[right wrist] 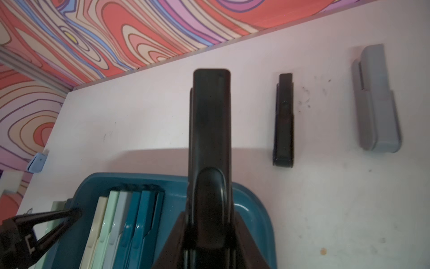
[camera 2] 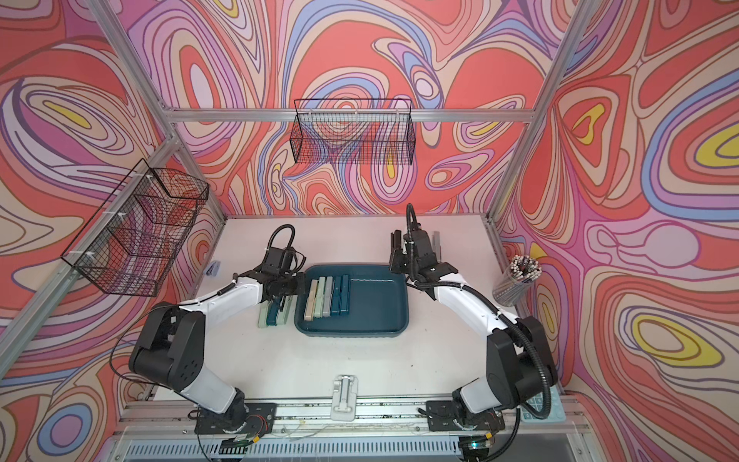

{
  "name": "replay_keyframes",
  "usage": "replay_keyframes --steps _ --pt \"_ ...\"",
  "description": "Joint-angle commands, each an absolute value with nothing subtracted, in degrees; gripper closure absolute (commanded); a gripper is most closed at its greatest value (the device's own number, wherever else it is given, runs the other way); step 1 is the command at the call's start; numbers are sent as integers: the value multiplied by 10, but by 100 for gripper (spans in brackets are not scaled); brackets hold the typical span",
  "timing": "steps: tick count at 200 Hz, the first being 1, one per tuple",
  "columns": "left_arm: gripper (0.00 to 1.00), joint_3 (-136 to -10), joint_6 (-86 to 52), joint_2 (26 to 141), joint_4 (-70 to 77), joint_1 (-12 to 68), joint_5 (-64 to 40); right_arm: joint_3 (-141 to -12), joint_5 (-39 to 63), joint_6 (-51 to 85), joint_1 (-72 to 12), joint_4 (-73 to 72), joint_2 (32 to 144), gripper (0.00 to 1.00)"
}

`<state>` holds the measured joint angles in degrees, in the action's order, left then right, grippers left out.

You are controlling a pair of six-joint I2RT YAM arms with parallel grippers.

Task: Put the pruning pliers into the storage box
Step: Place the pruning pliers in the storage box.

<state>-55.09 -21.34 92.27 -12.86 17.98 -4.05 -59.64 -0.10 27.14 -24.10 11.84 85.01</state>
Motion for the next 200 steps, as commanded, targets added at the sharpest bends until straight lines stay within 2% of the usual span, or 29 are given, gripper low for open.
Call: replay_keyframes --steps 1,51,200 --pt "92 -563 -222 938 -129 180 -40 -567 -14 321 -289 87 847 75" --pt "92 -566 -223 937 -130 180 -45 -549 -11 341 -371 55 875 73" --pt "92 -560 -225 922 -133 181 -39 -545 -2 385 -399 -13 1025 73"
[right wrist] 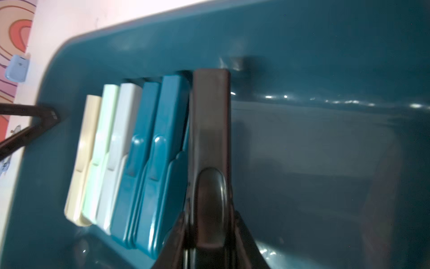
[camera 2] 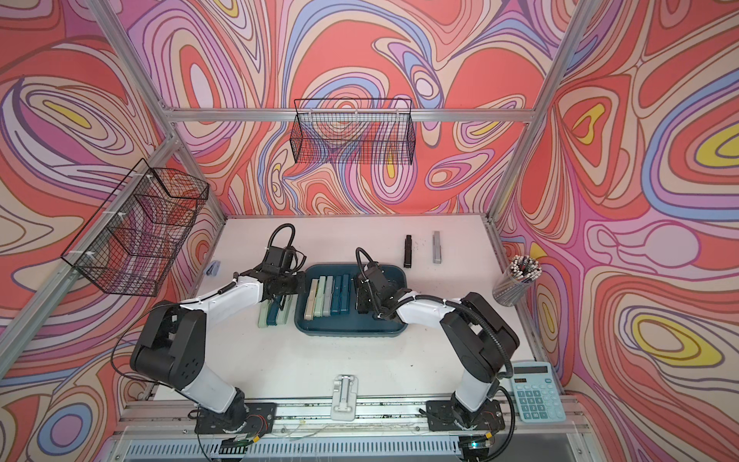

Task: Put the pruning pliers into the storage box
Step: Place the pruning pliers in the storage box.

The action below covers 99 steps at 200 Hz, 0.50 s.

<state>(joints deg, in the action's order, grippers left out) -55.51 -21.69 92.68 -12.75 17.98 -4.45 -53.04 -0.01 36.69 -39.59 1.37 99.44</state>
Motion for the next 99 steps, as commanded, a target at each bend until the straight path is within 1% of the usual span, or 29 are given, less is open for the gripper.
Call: replay_keyframes --steps 1,43,99 --pt "92 -560 -226 922 -133 180 -38 -545 -2 386 -399 -13 1026 73" --pt "92 -550 -224 916 -130 181 -35 -561 2 394 -399 -19 1049 73" --pt "92 -548 -222 917 -127 181 -37 -574 26 407 -399 -14 1056 65"
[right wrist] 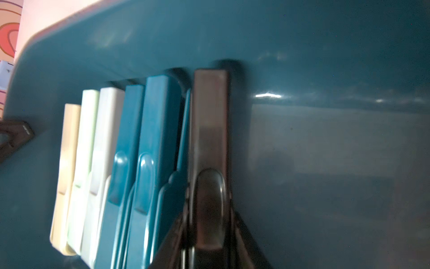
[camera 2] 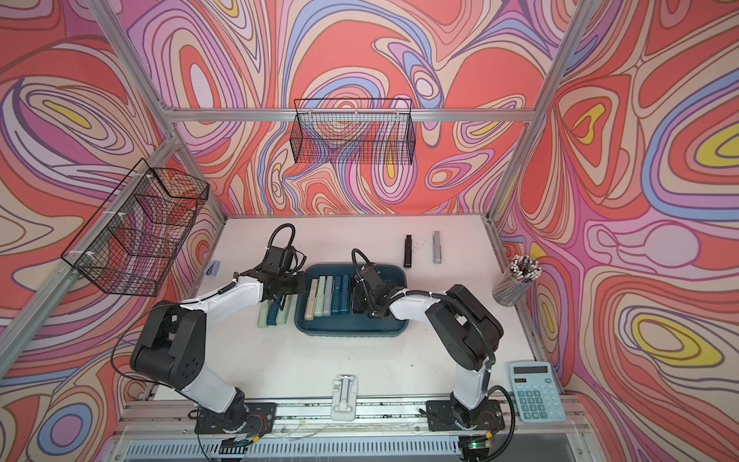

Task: Put the pruning pliers into the storage box
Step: Place the pruning pliers in the storage box.

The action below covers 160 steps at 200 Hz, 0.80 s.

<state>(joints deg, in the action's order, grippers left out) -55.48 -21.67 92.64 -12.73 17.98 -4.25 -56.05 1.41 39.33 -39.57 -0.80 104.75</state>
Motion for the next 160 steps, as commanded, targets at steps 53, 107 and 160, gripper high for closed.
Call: replay_keyframes --steps 53,107,160 --pt "92 -544 -222 919 -121 180 -43 -577 40 422 -399 -32 1051 61" --pt "92 -538 -219 915 -120 180 -38 -589 56 435 -399 -48 1055 61" --pt "92 -535 -220 914 -120 181 -40 -588 52 434 -399 -40 1049 59"
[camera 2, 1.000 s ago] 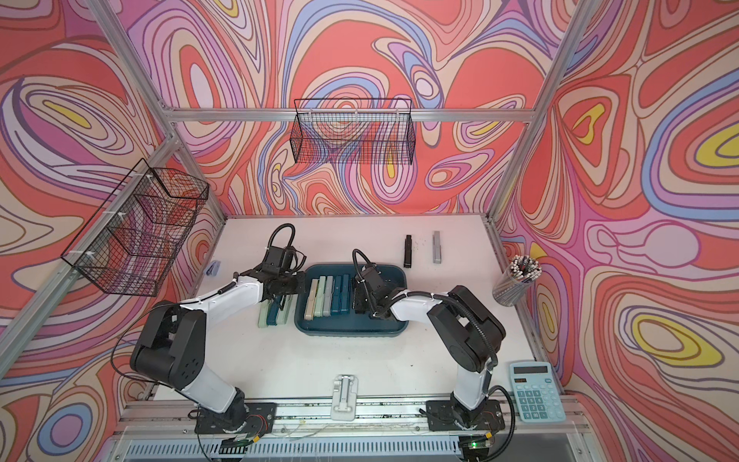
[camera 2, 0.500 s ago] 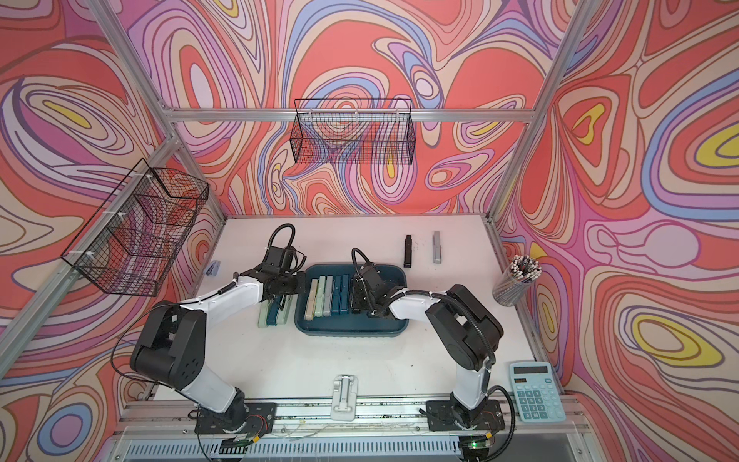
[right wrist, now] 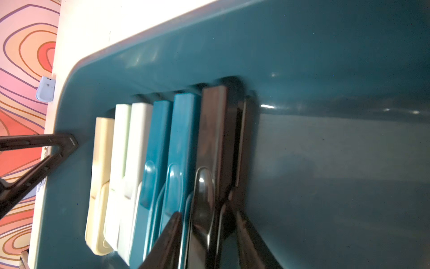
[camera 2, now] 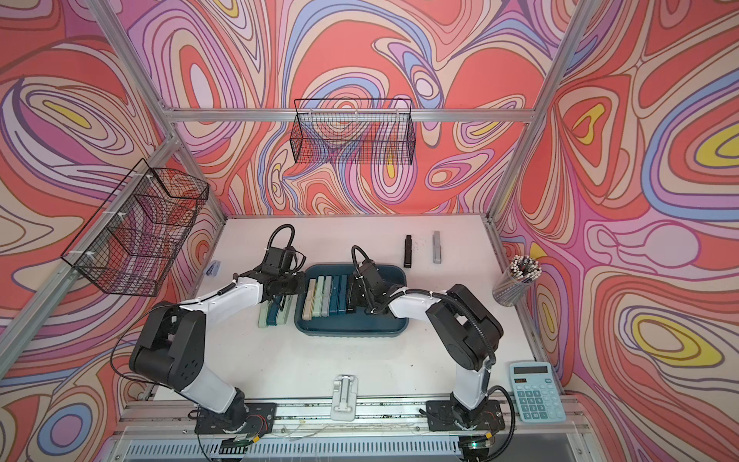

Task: Put the pruning pliers into the storage box
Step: Place the pruning pliers in the storage box, then pick up the pruning pliers from the center of the board.

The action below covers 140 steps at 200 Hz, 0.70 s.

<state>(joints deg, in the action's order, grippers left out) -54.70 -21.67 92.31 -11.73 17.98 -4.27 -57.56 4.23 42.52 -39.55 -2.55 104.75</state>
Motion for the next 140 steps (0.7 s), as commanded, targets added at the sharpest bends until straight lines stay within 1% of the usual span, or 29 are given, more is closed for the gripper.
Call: replay_keyframes --steps 1,34,49,63,71,112,140 --pt "92 -535 -219 914 -120 181 -40 -588 52 434 -399 -39 1049 59" --pt "92 -538 -219 916 -119 180 -40 -595 31 419 -398 -19 1035 59" --pt "92 -537 -219 914 -121 180 -40 -593 7 401 -398 -11 1018 55" --pt "92 -538 -218 913 -121 181 -38 -601 -8 384 -392 9 1012 53" --pt "92 -539 -217 912 -122 180 -38 -602 -15 375 -389 17 991 53" --pt "92 -541 -217 910 -126 180 -39 -613 -42 333 -344 58 948 51" --pt "92 -541 -215 906 -128 180 -37 -638 -66 296 -281 117 934 50"
